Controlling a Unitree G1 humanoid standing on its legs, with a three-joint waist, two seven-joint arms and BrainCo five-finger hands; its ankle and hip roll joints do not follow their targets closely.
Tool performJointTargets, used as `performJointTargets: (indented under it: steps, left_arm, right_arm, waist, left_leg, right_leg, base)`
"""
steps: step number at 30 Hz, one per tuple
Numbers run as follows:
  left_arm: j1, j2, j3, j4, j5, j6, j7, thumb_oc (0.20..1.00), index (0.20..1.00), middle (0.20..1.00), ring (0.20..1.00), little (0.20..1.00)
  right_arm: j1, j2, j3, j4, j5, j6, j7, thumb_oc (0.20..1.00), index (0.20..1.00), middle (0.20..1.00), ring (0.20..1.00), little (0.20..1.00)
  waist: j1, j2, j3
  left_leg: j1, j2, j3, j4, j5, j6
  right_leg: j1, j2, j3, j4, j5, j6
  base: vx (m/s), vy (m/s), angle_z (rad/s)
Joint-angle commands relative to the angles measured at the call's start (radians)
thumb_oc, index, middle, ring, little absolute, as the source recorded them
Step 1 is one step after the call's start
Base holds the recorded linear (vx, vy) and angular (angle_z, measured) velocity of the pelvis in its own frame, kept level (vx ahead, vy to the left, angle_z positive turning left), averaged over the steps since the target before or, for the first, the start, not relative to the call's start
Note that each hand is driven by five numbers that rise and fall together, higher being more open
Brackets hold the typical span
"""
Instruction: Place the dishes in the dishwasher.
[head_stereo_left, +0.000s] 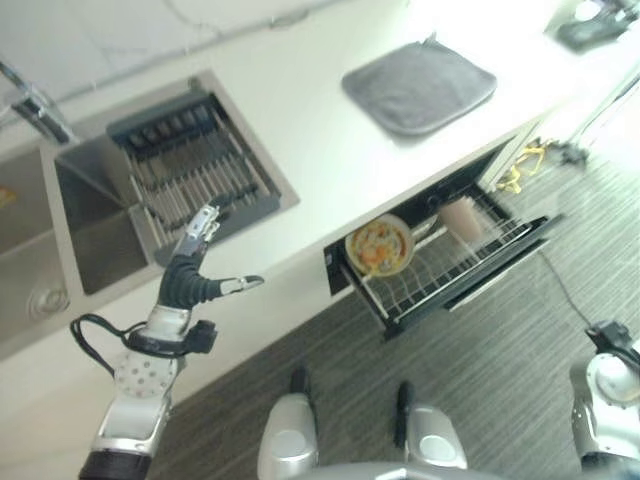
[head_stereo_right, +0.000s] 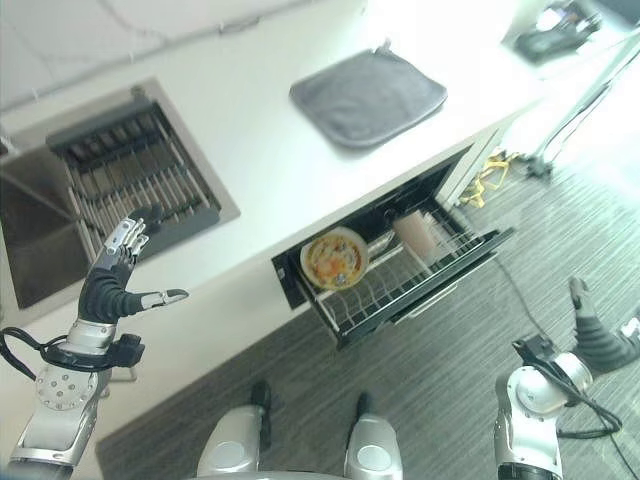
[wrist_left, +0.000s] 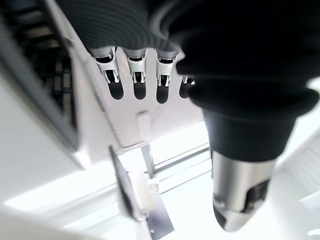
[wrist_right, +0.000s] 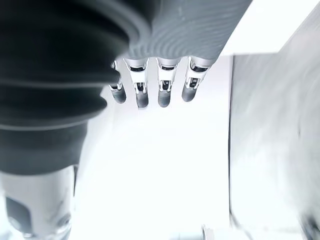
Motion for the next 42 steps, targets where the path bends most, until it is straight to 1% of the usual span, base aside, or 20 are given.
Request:
performJointTargets:
  steps: [1,5,7,9,10,11,15,18,22,23,24,25,27,28,30,33,34,39,40,42]
  left_arm:
    - [-0.031,0.017,0.003,0.01,-0.054,-0.066,-0.015,1.0,1.0,1.0,1.0,1.0]
    - [-0.04,0.023,-0.014,0.04,-0.055,-0.08,-0.009,1.0,1.0,1.0,1.0,1.0]
    - [-0.057,0.028,-0.034,0.064,-0.051,-0.089,0.005,1.0,1.0,1.0,1.0,1.0]
    - [-0.068,0.029,-0.045,0.076,-0.042,-0.093,0.015,1.0,1.0,1.0,1.0,1.0]
    - [-0.085,0.031,-0.06,0.089,-0.031,-0.096,0.029,1.0,1.0,1.0,1.0,1.0]
    - [-0.088,0.031,-0.062,0.091,-0.029,-0.096,0.032,1.0,1.0,1.0,1.0,1.0]
    - [-0.118,0.027,-0.091,0.099,0.01,-0.094,0.074,1.0,1.0,1.0,1.0,1.0]
    - [-0.133,0.022,-0.105,0.099,0.037,-0.093,0.099,1.0,1.0,1.0,1.0,1.0]
    - [-0.148,0.011,-0.113,0.087,0.06,-0.072,0.12,1.0,1.0,1.0,1.0,1.0]
    - [-0.159,0.005,-0.119,0.082,0.063,-0.064,0.125,1.0,1.0,1.0,1.0,1.0]
    - [-0.163,0.002,-0.121,0.081,0.065,-0.062,0.127,1.0,1.0,1.0,1.0,1.0]
    - [-0.172,-0.006,-0.133,0.077,0.074,-0.062,0.137,1.0,1.0,1.0,1.0,1.0]
    - [-0.183,-0.012,-0.143,0.077,0.073,-0.065,0.139,1.0,1.0,1.0,1.0,1.0]
    - [-0.195,-0.019,-0.157,0.072,0.076,-0.065,0.138,1.0,1.0,1.0,1.0,1.0]
    - [-0.2,-0.022,-0.162,0.071,0.08,-0.062,0.139,1.0,1.0,1.0,1.0,1.0]
    - [-0.226,-0.035,-0.196,0.073,0.114,-0.064,0.159,1.0,1.0,1.0,1.0,1.0]
    - [-0.234,-0.051,-0.213,0.066,0.137,-0.062,0.165,1.0,1.0,1.0,1.0,1.0]
    - [-0.221,-0.064,-0.222,0.058,0.135,-0.043,0.153,1.0,1.0,1.0,1.0,1.0]
    - [-0.208,-0.069,-0.224,0.056,0.135,-0.039,0.145,1.0,1.0,1.0,1.0,1.0]
    - [-0.194,-0.07,-0.228,0.051,0.134,-0.036,0.141,1.0,1.0,1.0,1.0,1.0]
  right_arm:
    - [-0.042,-0.043,-0.006,0.049,0.079,-0.07,-0.007,1.0,1.0,1.0,1.0,1.0]
    - [-0.041,-0.01,-0.016,0.158,0.195,-0.088,0.011,1.0,1.0,1.0,1.0,1.0]
    - [-0.051,0.004,-0.013,0.25,0.26,-0.098,0.024,1.0,1.0,1.0,1.0,1.0]
    - [-0.058,0.008,-0.007,0.291,0.292,-0.108,0.042,1.0,1.0,1.0,1.0,1.0]
    - [-0.067,0.015,0.008,0.339,0.34,-0.104,0.081,1.0,1.0,1.0,1.0,1.0]
    - [-0.07,0.015,0.01,0.347,0.355,-0.102,0.093,1.0,1.0,1.0,1.0,1.0]
    - [-0.097,0.033,0.063,0.421,0.492,-0.069,0.212,1.0,1.0,1.0,1.0,1.0]
    - [-0.112,0.051,0.097,0.47,0.581,-0.062,0.291,1.0,1.0,1.0,1.0,1.0]
    - [-0.125,0.063,0.138,0.493,0.648,-0.029,0.405,1.0,1.0,1.0,1.0,1.0]
    - [-0.135,0.063,0.154,0.495,0.658,-0.023,0.439,1.0,1.0,1.0,1.0,1.0]
    - [-0.138,0.061,0.158,0.497,0.66,-0.023,0.451,1.0,1.0,1.0,1.0,1.0]
    - [-0.15,0.056,0.178,0.502,0.672,-0.022,0.474,1.0,1.0,1.0,1.0,1.0]
    - [-0.161,0.053,0.188,0.505,0.727,-0.013,0.503,1.0,1.0,1.0,1.0,1.0]
    - [-0.178,0.054,0.194,0.517,0.806,-0.004,0.563,1.0,1.0,1.0,1.0,1.0]
    - [-0.185,0.054,0.196,0.523,0.827,0.0,0.593,1.0,1.0,1.0,1.0,1.0]
    - [-0.238,0.068,0.244,0.529,0.949,0.032,0.694,1.0,1.0,1.0,1.0,1.0]
    - [-0.272,0.082,0.286,0.536,0.948,0.033,0.737,1.0,1.0,1.0,1.0,1.0]
    - [-0.298,0.083,0.326,0.538,0.962,0.064,0.789,1.0,1.0,1.0,1.0,1.0]
    - [-0.302,0.078,0.331,0.545,0.978,0.075,0.812,1.0,1.0,1.0,1.0,1.0]
    - [-0.307,0.074,0.334,0.558,0.978,0.087,0.847,1.0,1.0,1.0,1.0,1.0]
  waist:
    - [-0.021,0.037,-0.007]
    - [-0.024,0.039,-0.048]
    - [-0.024,0.043,-0.071]
    - [-0.023,0.044,-0.078]
    - [-0.023,0.045,-0.085]
    - [-0.023,0.045,-0.085]
    - [-0.019,0.05,-0.089]
    - [-0.014,0.058,-0.091]
    - [-0.011,0.077,-0.075]
    - [-0.008,0.089,-0.062]
    - [-0.009,0.092,-0.057]
    - [-0.006,0.106,-0.04]
    - [-0.005,0.115,-0.026]
    - [-0.001,0.127,-0.009]
    - [0.001,0.13,-0.004]
    - [0.015,0.144,0.025]
    - [0.03,0.149,0.041]
    - [0.044,0.159,0.051]
    - [0.052,0.168,0.048]
    - [0.055,0.171,0.051]
  left_leg:
    - [0.021,-0.033,0.017,-0.105,0.09,0.077]
    - [0.061,-0.027,0.026,-0.154,0.098,0.071]
    - [0.084,-0.027,0.03,-0.165,0.091,0.071]
    - [0.093,-0.029,0.029,-0.161,0.083,0.073]
    - [0.103,-0.034,0.028,-0.15,0.071,0.077]
    - [0.104,-0.034,0.027,-0.148,0.069,0.078]
    - [0.119,-0.043,0.017,-0.123,0.047,0.089]
    - [0.127,-0.05,0.005,-0.111,0.035,0.096]
    - [0.121,-0.064,-0.022,-0.065,0.015,0.106]
    - [0.11,-0.072,-0.034,-0.04,0.008,0.11]
    - [0.101,-0.076,-0.038,-0.028,0.005,0.11]
    - [0.078,-0.085,-0.045,0.004,0.0,0.111]
    - [0.055,-0.091,-0.049,0.031,-0.005,0.111]
    - [0.023,-0.099,-0.054,0.064,-0.009,0.112]
    - [0.01,-0.102,-0.055,0.077,-0.012,0.112]
    - [-0.061,-0.11,-0.058,0.157,-0.017,0.117]
    - [-0.089,-0.122,-0.065,0.213,-0.028,0.118]
    - [-0.096,-0.137,-0.081,0.258,-0.038,0.118]
    - [-0.098,-0.14,-0.086,0.262,-0.033,0.119]
    - [-0.091,-0.148,-0.089,0.272,-0.039,0.12]
  right_leg:
    - [-0.005,0.028,-0.013,0.011,0.07,-0.035]
    - [0.027,0.029,-0.011,-0.038,0.088,-0.028]
    - [0.047,0.032,-0.015,-0.051,0.086,-0.028]
    - [0.055,0.034,-0.016,-0.05,0.082,-0.031]
    - [0.063,0.037,-0.017,-0.042,0.074,-0.036]
    - [0.064,0.038,-0.017,-0.04,0.072,-0.037]
    - [0.079,0.049,-0.021,-0.016,0.048,-0.054]
    - [0.086,0.055,-0.027,0.004,0.03,-0.065]
    - [0.073,0.056,-0.043,0.083,-0.011,-0.088]
    - [0.058,0.052,-0.048,0.124,-0.028,-0.097]
    - [0.049,0.049,-0.049,0.142,-0.037,-0.101]
    - [0.025,0.041,-0.056,0.193,-0.057,-0.109]
    - [0.001,0.032,-0.06,0.235,-0.075,-0.115]
    - [-0.027,0.021,-0.065,0.28,-0.092,-0.122]
    - [-0.039,0.016,-0.066,0.298,-0.099,-0.125]
    - [-0.108,-0.007,-0.066,0.405,-0.126,-0.14]
    - [-0.135,-0.025,-0.066,0.481,-0.153,-0.149]
    - [-0.134,-0.045,-0.066,0.542,-0.177,-0.16]
    - [-0.133,-0.052,-0.069,0.553,-0.174,-0.163]
    - [-0.127,-0.063,-0.067,0.572,-0.185,-0.163]
  base:
    - [0.08,-0.032,-0.08]
    - [0.04,-0.023,-0.07]
    - [0.03,-0.015,-0.09]
    - [0.03,-0.008,-0.02]
    - [0.0,0.0,0.0]
    - [0.0,0.0,0.0]
    - [0.0,0.0,0.0]
    - [0.02,0.003,0.05]
    - [0.04,0.033,0.06]
    - [0.0,0.081,0.1]
    - [-0.04,0.113,0.17]
    - [-0.07,0.099,0.18]
    - [-0.1,0.093,0.19]
    - [-0.09,0.061,0.17]
    - [-0.09,0.047,0.15]
    - [-0.14,0.056,0.16]
    - [-0.08,0.05,0.12]
    - [0.07,0.078,0.12]
    - [0.12,0.097,0.09]
    - [0.15,0.111,0.12]
